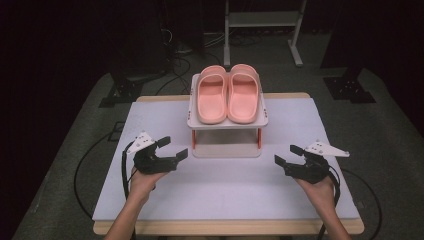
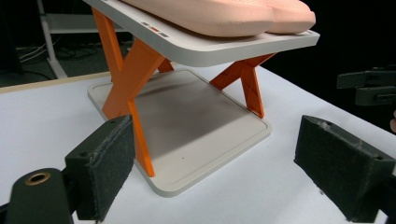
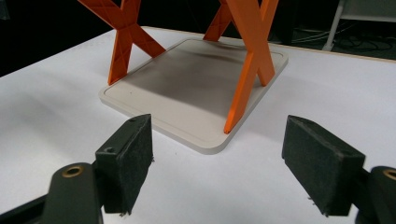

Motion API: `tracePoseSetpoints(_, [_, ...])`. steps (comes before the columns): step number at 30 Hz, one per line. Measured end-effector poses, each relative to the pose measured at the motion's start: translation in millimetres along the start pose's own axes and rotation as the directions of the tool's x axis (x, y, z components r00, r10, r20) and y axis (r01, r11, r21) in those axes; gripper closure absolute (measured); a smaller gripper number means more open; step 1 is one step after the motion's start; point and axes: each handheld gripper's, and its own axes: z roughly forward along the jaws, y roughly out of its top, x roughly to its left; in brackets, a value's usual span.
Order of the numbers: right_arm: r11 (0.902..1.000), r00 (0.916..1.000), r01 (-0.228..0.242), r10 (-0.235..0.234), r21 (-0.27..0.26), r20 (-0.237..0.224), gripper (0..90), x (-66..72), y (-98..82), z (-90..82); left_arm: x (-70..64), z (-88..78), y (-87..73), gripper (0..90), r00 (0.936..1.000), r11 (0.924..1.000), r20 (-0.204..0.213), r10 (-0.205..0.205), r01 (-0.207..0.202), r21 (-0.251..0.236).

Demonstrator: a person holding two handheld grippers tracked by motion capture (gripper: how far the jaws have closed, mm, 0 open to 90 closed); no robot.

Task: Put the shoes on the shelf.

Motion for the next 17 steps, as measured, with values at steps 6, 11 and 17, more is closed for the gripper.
tracePoseSetpoints(6, [1.0,1.0,0.0,0.0,-0.002,-0.004,23.7,1.6,-7.5,-4.7,-2.4,-3.7,-7.2,9.2,1.0,1.0,-0.005,-0.005,0.005,-0.003])
tracePoseSetpoints(11, [1.0,1.0,-0.009,0.009,-0.003,0.0,23.7,2.4,-16.1,-9.0,-2.7,-5.6,-13.8,9.1,0.9999,0.9999,-0.008,-0.012,0.012,-0.005])
tracePoseSetpoints(17, [0.9995,0.9998,-0.021,0.021,-0.023,0.005,23.7,3.7,-27.9,-13.7,-1.9,-5.6,-27.4,9.1,0.9988,0.9987,0.003,-0.048,0.048,-0.016])
